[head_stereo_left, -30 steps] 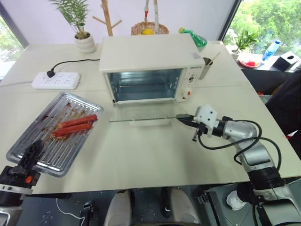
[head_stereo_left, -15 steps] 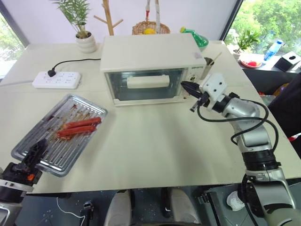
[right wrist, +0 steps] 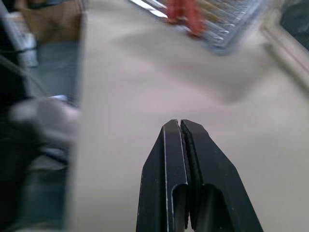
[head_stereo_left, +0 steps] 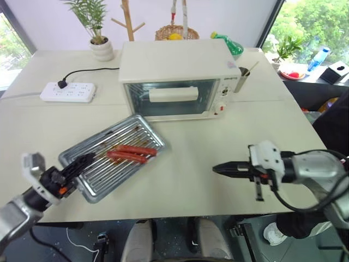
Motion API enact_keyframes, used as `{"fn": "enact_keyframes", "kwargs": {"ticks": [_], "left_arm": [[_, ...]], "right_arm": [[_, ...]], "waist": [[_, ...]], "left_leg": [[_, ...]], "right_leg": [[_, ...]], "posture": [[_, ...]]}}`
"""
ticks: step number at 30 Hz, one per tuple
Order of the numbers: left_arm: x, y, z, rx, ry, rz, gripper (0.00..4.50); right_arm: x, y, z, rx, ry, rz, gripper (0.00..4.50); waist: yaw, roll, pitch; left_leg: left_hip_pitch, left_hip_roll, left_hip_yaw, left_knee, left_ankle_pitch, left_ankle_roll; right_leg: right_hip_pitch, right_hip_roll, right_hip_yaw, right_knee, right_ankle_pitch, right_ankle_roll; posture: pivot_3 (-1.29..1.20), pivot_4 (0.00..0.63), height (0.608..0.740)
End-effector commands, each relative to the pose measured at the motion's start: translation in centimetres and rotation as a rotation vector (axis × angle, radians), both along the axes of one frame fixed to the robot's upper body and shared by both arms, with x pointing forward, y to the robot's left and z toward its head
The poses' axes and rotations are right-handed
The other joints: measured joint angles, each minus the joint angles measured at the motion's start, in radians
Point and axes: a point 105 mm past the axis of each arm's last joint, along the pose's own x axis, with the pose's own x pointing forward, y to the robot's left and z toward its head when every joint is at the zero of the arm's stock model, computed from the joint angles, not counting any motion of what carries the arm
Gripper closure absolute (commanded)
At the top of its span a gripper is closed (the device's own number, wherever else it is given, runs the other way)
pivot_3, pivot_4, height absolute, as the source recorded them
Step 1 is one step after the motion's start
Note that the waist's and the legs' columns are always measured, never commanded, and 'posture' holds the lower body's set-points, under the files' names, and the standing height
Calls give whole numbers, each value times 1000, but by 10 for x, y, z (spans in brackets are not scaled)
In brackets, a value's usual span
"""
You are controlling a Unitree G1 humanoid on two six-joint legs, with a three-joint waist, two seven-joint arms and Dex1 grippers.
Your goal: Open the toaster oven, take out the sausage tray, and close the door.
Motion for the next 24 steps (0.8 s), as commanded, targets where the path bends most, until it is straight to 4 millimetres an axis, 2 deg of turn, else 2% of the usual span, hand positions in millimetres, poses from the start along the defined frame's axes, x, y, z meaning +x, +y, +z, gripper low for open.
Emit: {"fn": "enact_keyframes", "kwargs": {"ticks": [1, 3, 7, 14, 19, 24], "left_arm": [[11, -15, 8, -25, -1, -148, 4500], [28, -28, 12, -40, 7, -229, 4500], [49, -51, 15, -58, 42, -362, 4500], [66, -79, 0, 1, 124, -512, 4500], [80, -86, -5, 54, 146, -527, 4500], [87, -98, -15, 81, 168, -559, 4500]], "right_arm": [[-8, -2, 15, 20, -19, -36, 4450], [-7, -8, 16, 26, -30, -113, 4450], [-9, -16, 16, 35, -43, -219, 4450], [-15, -31, 15, 5, -69, -341, 4450], [-18, -41, 12, -10, -72, -405, 4450], [-18, -43, 9, -6, -83, -436, 4450]], "waist": [[3, 0, 0], [6, 0, 0], [8, 0, 0], [7, 0, 0], [7, -1, 0], [6, -1, 0]], "left_leg": [[0, 0, 0, 0, 0, 0], [0, 0, 0, 0, 0, -1], [-2, -1, 0, 0, 0, -1], [-2, -3, 3, -1, -2, 1], [-3, -4, 3, 0, -2, 1], [-2, -4, 2, 0, -2, 1]], "right_leg": [[0, 0, 0, 0, 0, 0], [0, 0, 0, -1, 0, 0], [0, -2, 0, -2, 0, 0], [1, -2, 0, -5, 1, 0], [2, 0, -1, -6, 1, 0], [2, 1, -1, -6, 1, 1]], "posture": [[0, 150, 740], [0, 150, 740], [0, 150, 740], [0, 150, 740], [0, 150, 740], [0, 150, 740]]}}
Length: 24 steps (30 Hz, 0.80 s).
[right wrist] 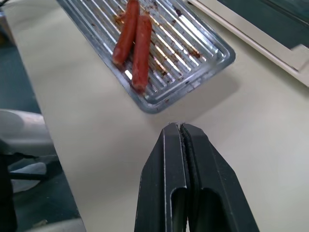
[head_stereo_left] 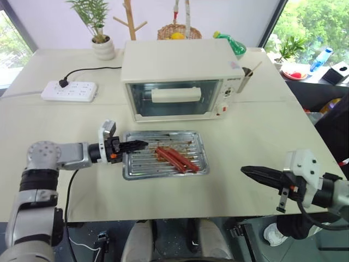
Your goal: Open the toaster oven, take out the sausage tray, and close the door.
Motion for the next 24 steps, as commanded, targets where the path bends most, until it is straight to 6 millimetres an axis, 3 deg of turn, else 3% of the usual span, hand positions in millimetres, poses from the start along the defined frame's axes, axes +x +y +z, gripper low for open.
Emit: {"fn": "enact_keyframes", "kwargs": {"ticks": [1, 5, 11, 18, 24], "left_arm": [[2, -8, -1, -3, -9, -39, 4500], [1, -14, -6, 27, -10, -68, 3316], [5, -7, -7, 73, -39, -35, 109], [9, 22, -7, 214, -114, 67, 25], [-4, 57, -8, 397, -229, 100, 25]], "right_arm": [[-1, 4, 9, -10, -65, 3, 4450], [-1, 4, 8, -17, -67, 8, 4500], [0, 7, 6, -14, -65, 28, 4500], [5, 11, 2, -6, -62, 59, 4500], [11, 13, -2, -7, -57, 94, 4500]], "waist": [[0, 0, 0], [-1, 0, 0], [0, 0, 0], [-2, 0, 0], [-6, 0, 0]], "left_leg": [[0, 0, 0, 0, 0, 0], [0, 0, 0, 0, 0, 0], [0, 1, -1, 0, 0, 0], [0, 1, -1, 0, 0, 0], [2, 2, -2, 0, 0, 0]], "right_leg": [[0, 0, 0, 0, 0, 0], [0, 1, 0, 0, 0, 0], [0, 1, 0, 0, 0, 0], [0, 2, 0, 1, 0, 1], [0, 2, 0, 2, 0, 1]], "posture": [[0, 150, 740], [0, 150, 740], [0, 150, 740], [0, 150, 740], [0, 150, 740]]}}
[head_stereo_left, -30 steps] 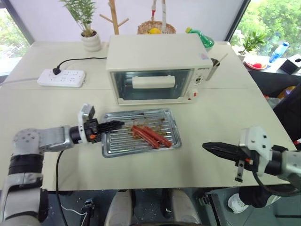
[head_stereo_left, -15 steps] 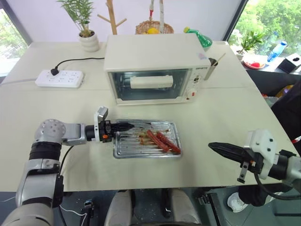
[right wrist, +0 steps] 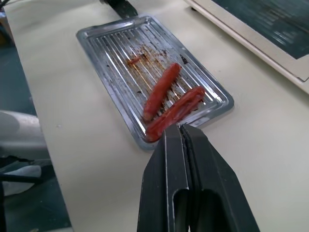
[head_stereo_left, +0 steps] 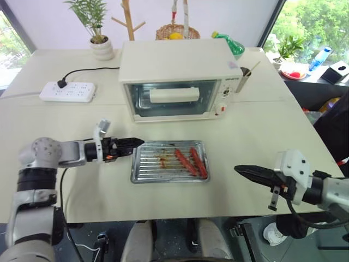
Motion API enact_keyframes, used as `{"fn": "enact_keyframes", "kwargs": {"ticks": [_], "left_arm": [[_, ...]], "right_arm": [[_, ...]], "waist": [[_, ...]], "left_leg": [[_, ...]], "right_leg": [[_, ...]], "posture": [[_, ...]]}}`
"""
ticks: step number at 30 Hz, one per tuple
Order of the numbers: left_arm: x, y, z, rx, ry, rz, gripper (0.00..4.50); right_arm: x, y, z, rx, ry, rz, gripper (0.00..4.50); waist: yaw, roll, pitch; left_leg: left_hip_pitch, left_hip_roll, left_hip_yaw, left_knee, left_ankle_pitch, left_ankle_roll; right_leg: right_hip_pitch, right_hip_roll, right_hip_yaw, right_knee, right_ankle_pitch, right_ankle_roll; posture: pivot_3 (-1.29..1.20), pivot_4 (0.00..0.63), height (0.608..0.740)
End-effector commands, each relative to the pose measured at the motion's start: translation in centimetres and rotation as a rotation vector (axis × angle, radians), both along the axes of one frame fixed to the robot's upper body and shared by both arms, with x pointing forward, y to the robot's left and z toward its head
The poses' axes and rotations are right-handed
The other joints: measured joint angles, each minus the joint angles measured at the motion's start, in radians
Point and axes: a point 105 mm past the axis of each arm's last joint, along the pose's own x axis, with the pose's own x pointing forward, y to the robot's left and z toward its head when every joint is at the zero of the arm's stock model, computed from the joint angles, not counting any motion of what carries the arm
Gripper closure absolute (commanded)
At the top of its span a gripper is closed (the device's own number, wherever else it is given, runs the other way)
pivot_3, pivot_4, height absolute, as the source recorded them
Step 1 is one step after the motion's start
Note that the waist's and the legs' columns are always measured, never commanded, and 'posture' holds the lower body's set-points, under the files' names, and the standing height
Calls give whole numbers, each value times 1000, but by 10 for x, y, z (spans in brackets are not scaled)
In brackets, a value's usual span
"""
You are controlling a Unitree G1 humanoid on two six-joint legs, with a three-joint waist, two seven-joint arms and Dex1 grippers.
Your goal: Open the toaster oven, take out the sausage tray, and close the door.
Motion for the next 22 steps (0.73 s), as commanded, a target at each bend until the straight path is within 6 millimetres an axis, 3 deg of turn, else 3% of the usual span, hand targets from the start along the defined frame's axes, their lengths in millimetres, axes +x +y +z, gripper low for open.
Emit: {"fn": "enact_keyframes", "kwargs": {"ticks": [1, 3, 7, 13, 18, 22], "left_arm": [[-6, 23, 6, 144, -119, 9, 25], [-13, 35, 16, 252, -276, -33, 25], [-36, 40, 52, 352, -571, -230, 25], [-54, 45, 95, 458, -790, -418, 25], [-69, 38, 104, 511, -856, -578, 25], [-73, 33, 105, 495, -860, -605, 25]], "right_arm": [[2, 1, 5, -4, -32, 30, 4500], [5, 1, 4, -4, -27, 43, 4500], [5, 2, 5, 16, 5, 76, 4500], [5, 0, 16, 73, 99, 127, 4500], [11, -3, 27, 94, 116, 133, 4500], [15, -5, 27, 81, 111, 129, 4500]], "waist": [[-2, 0, 0], [-3, 0, 0], [5, 1, 0], [5, 5, 3], [4, 5, 3], [4, 5, 3]], "left_leg": [[0, 0, 0, 0, 0, 0], [0, 1, 0, 0, 0, 0], [0, 3, 1, -1, 0, -1], [-2, 1, 7, -2, -2, -4], [-3, -1, 19, -2, -3, -1], [-3, -2, 22, -1, -5, 2]], "right_leg": [[0, 0, 0, 0, 0, 0], [0, 0, 0, 0, 0, 0], [-2, -4, 1, 0, 0, -1], [-1, -16, -1, -4, 0, -1], [-2, -24, -2, -8, 0, -1], [-2, -21, -2, -8, 0, 0]], "posture": [[0, 150, 740], [0, 150, 740], [0, 150, 740], [0, 150, 740], [0, 150, 740], [0, 150, 740]]}}
